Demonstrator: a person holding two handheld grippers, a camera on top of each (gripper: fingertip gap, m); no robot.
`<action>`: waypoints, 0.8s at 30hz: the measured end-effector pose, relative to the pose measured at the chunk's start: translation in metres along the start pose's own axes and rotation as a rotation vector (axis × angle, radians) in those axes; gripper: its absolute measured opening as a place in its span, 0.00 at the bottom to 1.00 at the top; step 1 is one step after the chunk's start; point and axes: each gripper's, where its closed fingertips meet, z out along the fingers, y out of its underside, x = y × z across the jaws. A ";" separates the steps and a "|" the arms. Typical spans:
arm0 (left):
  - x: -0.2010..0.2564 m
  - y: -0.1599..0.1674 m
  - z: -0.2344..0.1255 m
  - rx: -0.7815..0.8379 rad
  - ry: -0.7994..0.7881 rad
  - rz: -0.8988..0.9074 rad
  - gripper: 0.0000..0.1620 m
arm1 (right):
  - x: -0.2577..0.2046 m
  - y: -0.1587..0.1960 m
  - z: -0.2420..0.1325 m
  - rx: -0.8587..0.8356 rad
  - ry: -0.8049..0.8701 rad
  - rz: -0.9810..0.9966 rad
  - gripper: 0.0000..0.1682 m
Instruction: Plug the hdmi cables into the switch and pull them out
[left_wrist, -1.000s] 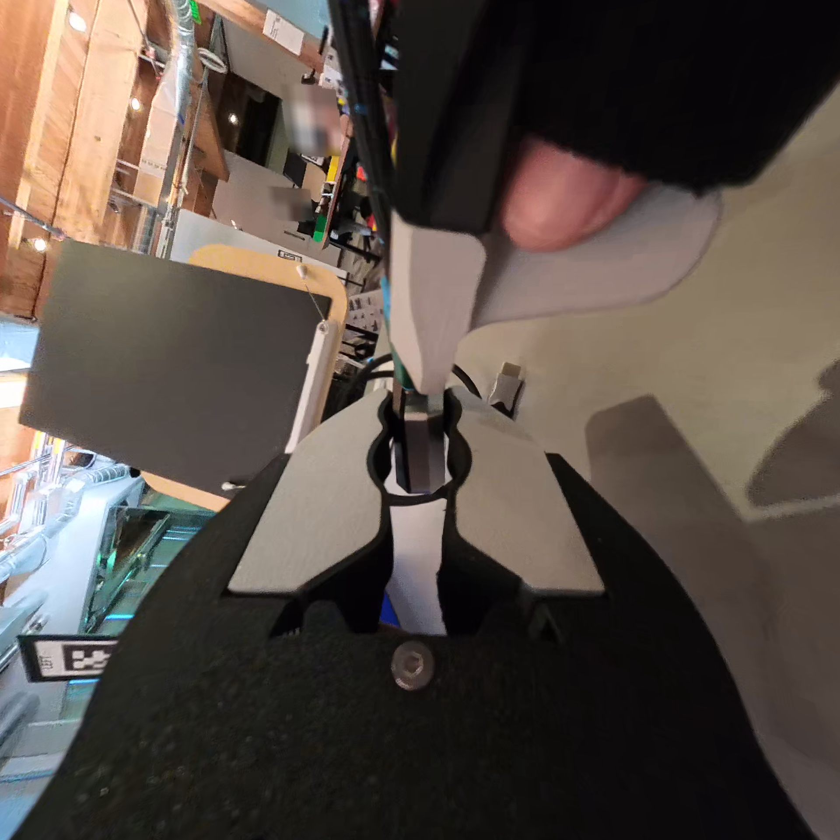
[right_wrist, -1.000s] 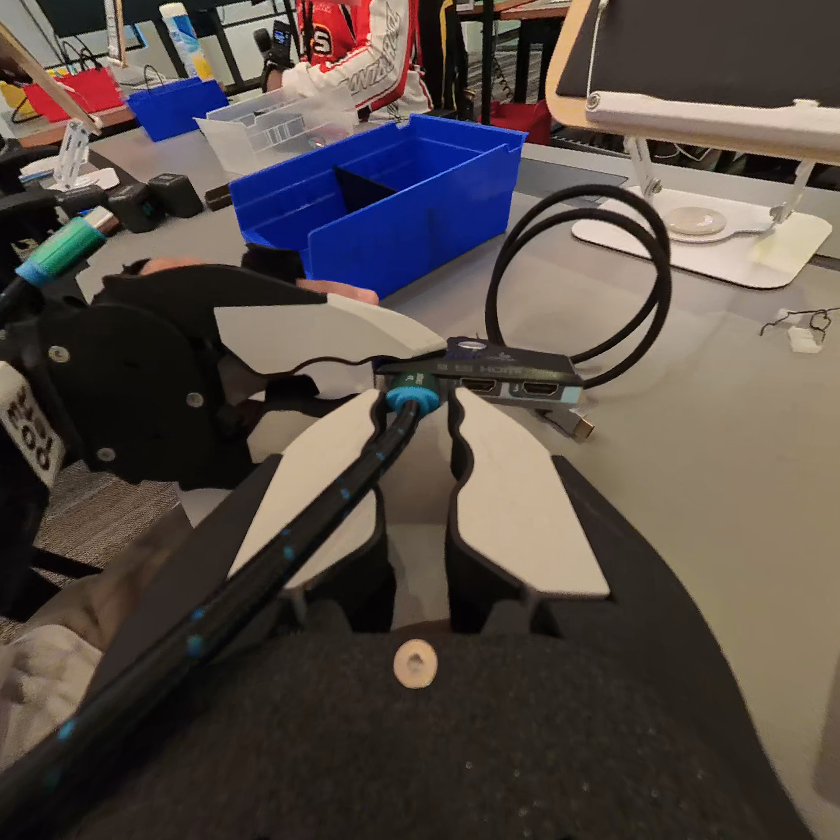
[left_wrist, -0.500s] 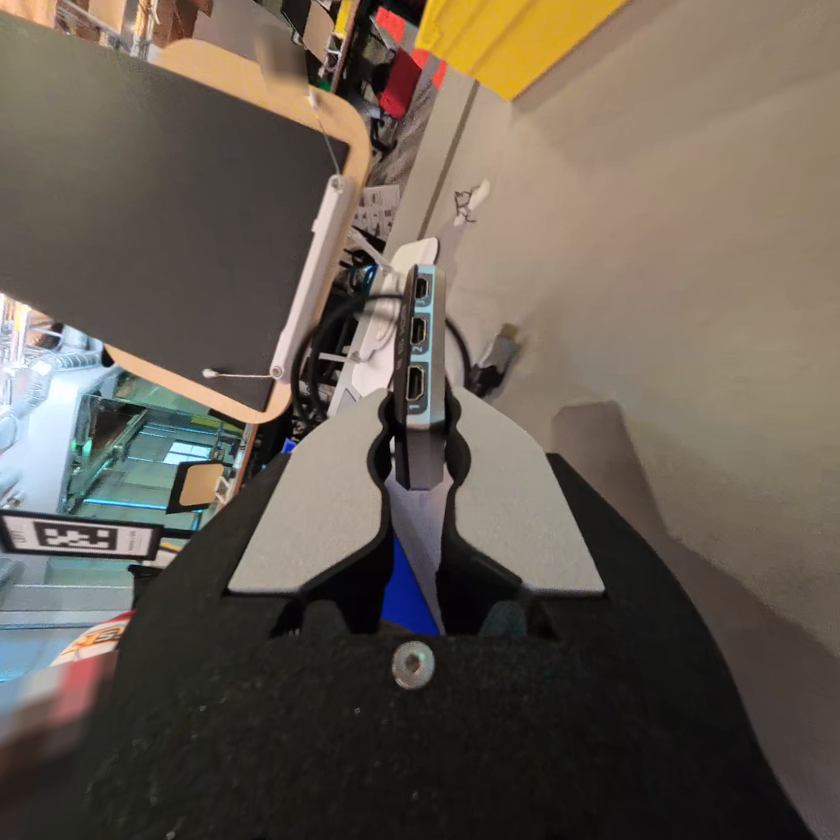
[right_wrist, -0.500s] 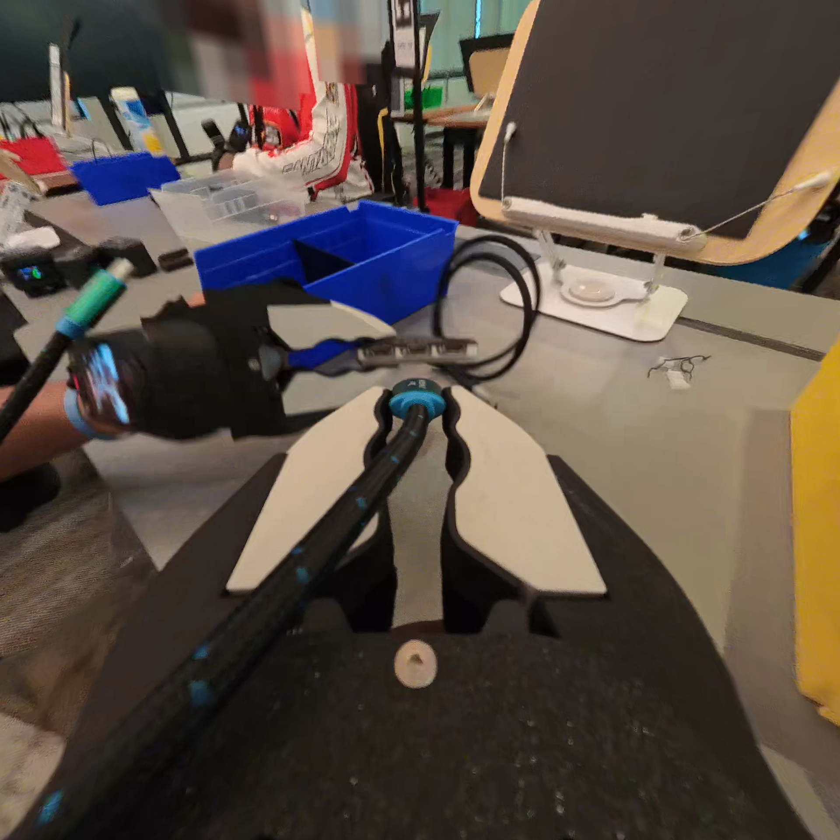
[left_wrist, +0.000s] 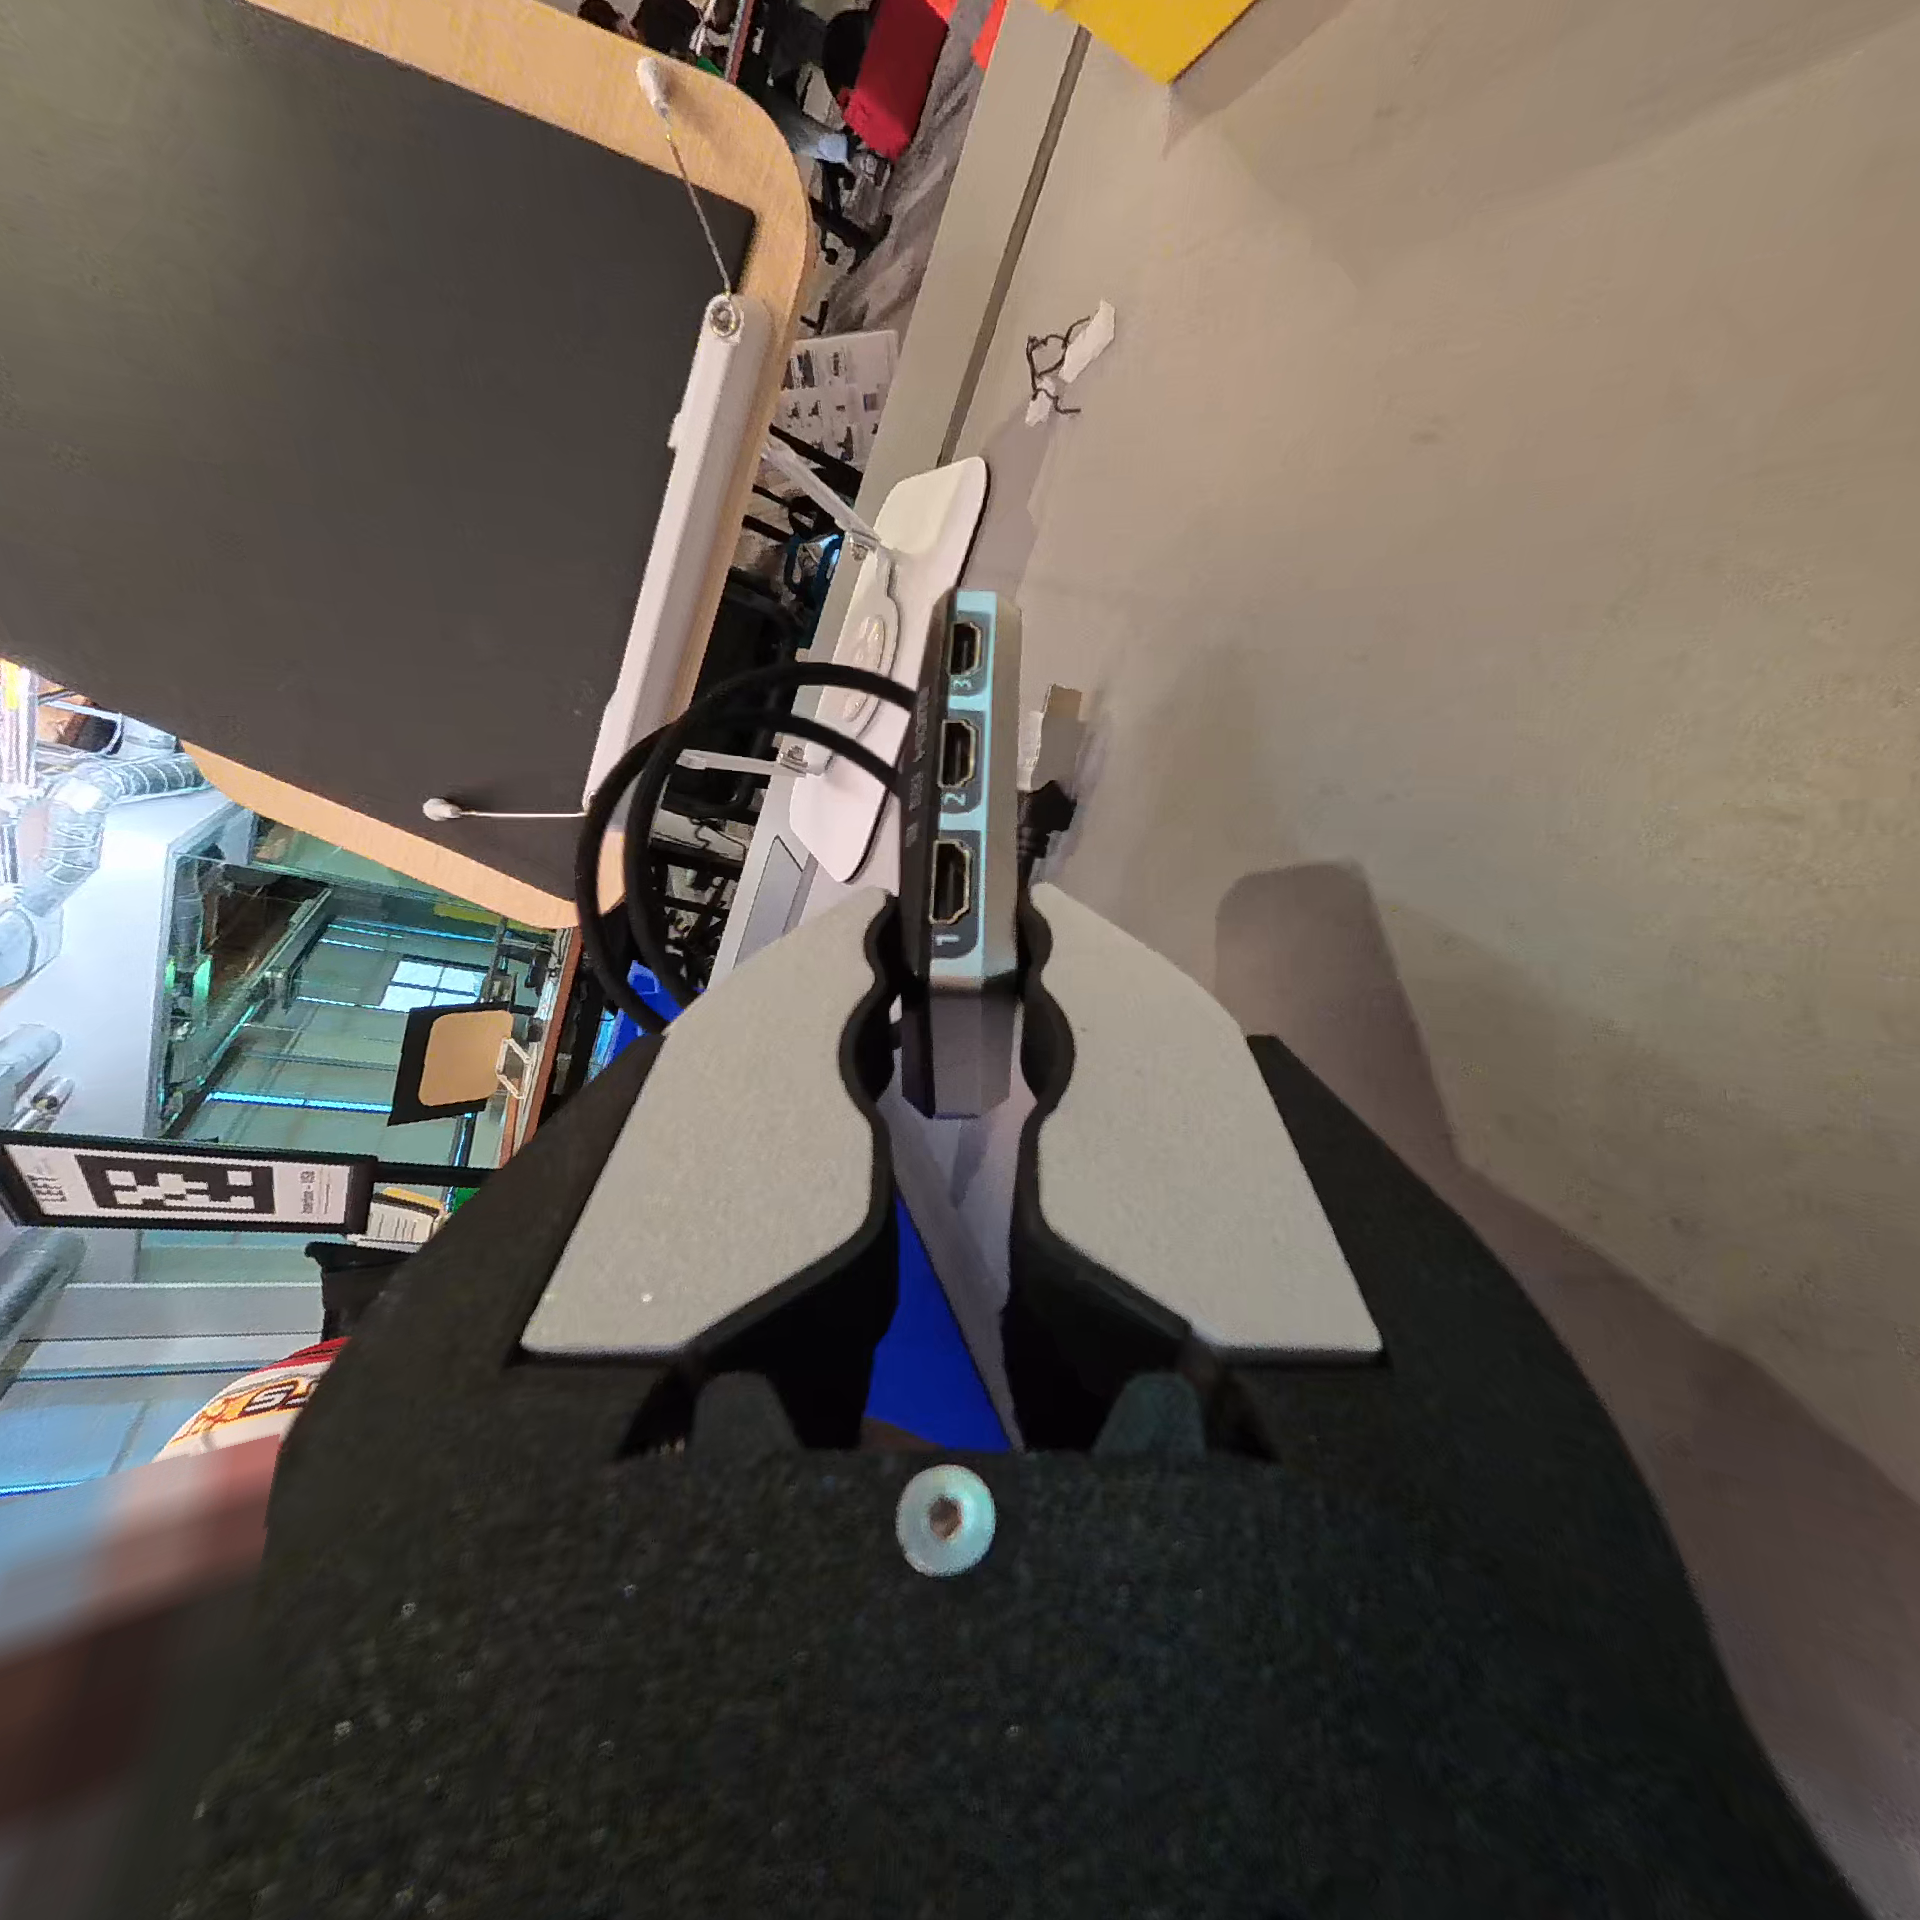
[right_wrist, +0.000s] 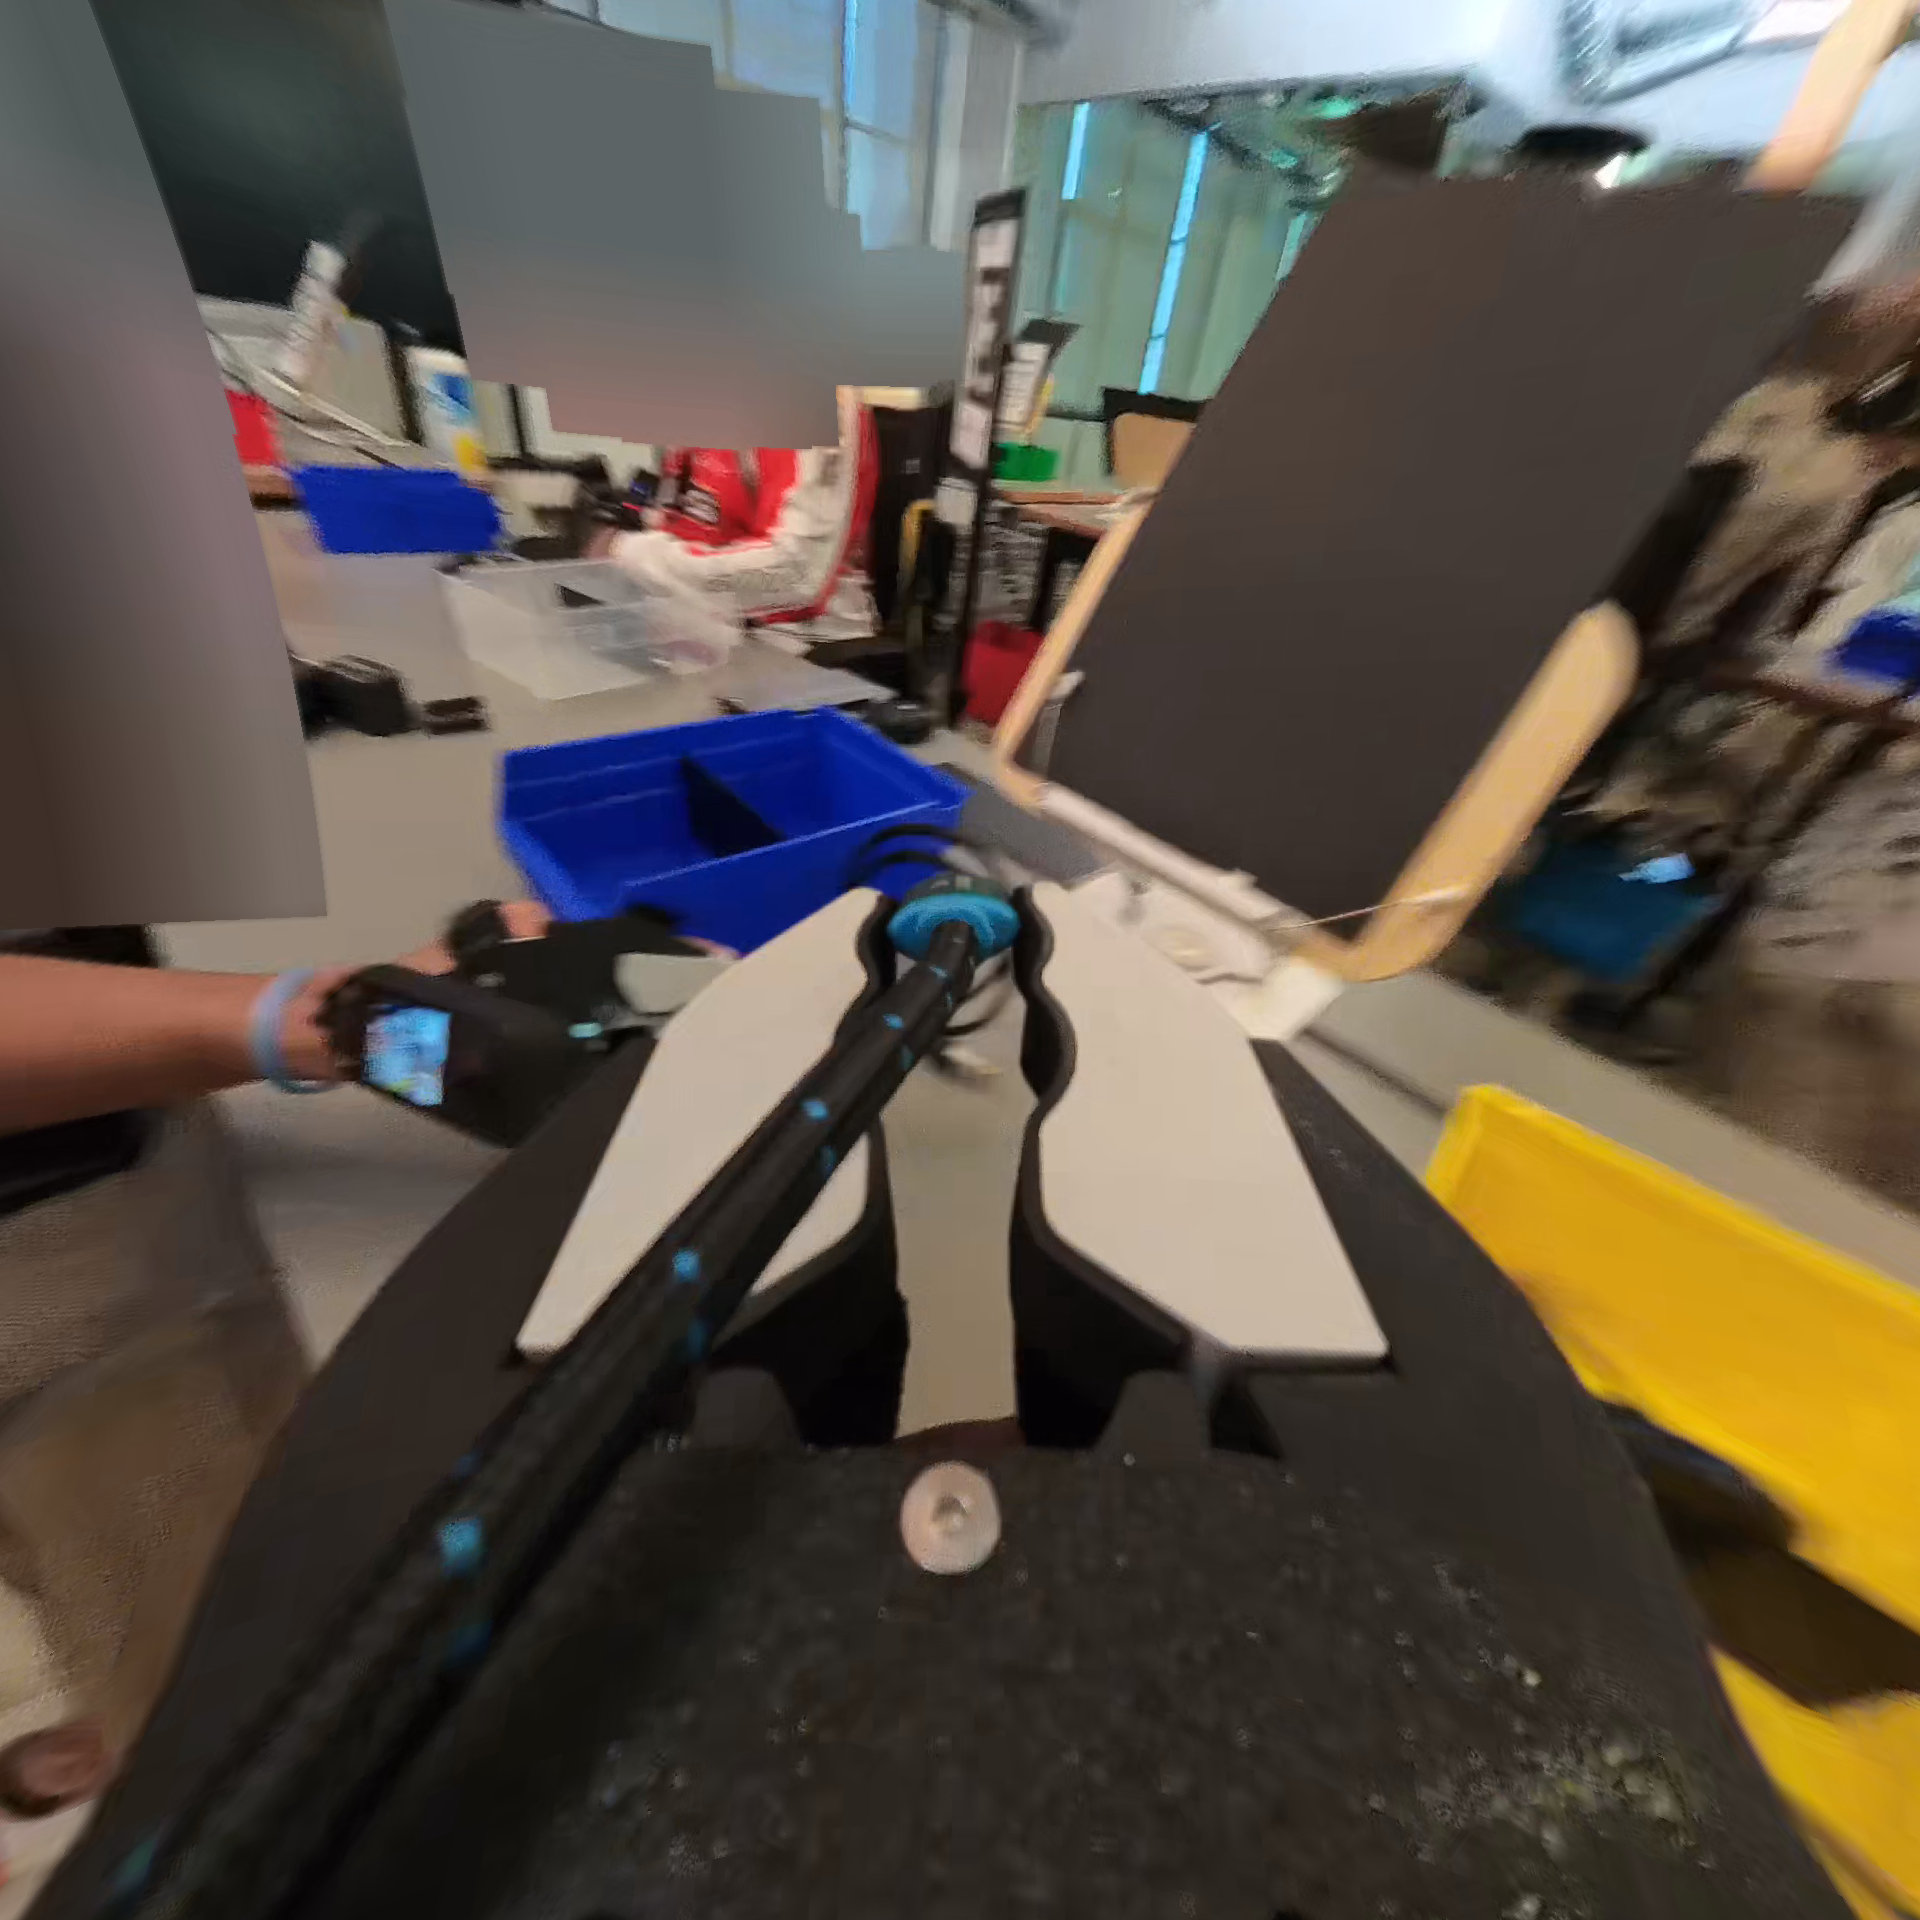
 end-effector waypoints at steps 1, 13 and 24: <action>0.001 -0.001 0.000 0.005 0.003 0.001 0.12 | 0.021 -0.011 -0.008 -0.030 0.075 -0.069 0.12; 0.010 -0.015 -0.010 0.038 0.052 -0.012 0.12 | 0.304 0.105 -0.061 -0.577 1.059 -0.552 0.12; 0.017 -0.015 -0.012 0.055 0.092 -0.046 0.12 | 0.266 0.233 -0.019 -1.135 0.638 -0.670 0.13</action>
